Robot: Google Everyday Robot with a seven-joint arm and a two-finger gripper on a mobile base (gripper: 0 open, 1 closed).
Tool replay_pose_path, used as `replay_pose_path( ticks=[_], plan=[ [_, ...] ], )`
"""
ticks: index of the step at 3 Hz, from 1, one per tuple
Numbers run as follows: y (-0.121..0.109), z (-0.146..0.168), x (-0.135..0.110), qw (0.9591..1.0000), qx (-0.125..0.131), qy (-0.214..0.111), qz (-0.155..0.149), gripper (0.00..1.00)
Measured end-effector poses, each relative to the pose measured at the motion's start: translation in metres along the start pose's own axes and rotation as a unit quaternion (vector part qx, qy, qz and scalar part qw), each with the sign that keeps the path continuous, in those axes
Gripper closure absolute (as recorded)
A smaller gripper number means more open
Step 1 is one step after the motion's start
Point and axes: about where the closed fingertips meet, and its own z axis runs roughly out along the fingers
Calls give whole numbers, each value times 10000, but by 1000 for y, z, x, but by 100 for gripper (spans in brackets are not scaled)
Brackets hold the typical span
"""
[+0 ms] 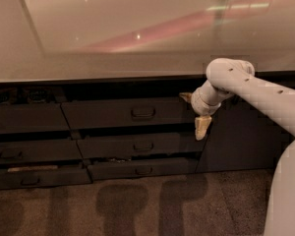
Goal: Open top drawer
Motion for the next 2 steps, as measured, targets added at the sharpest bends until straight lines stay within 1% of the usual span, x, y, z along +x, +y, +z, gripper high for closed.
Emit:
replay_pose_path(
  ticks=[1,2],
  plan=[
    [0,0,0,10000,0,0,0,19],
    [0,0,0,10000,0,0,0,42]
  ],
)
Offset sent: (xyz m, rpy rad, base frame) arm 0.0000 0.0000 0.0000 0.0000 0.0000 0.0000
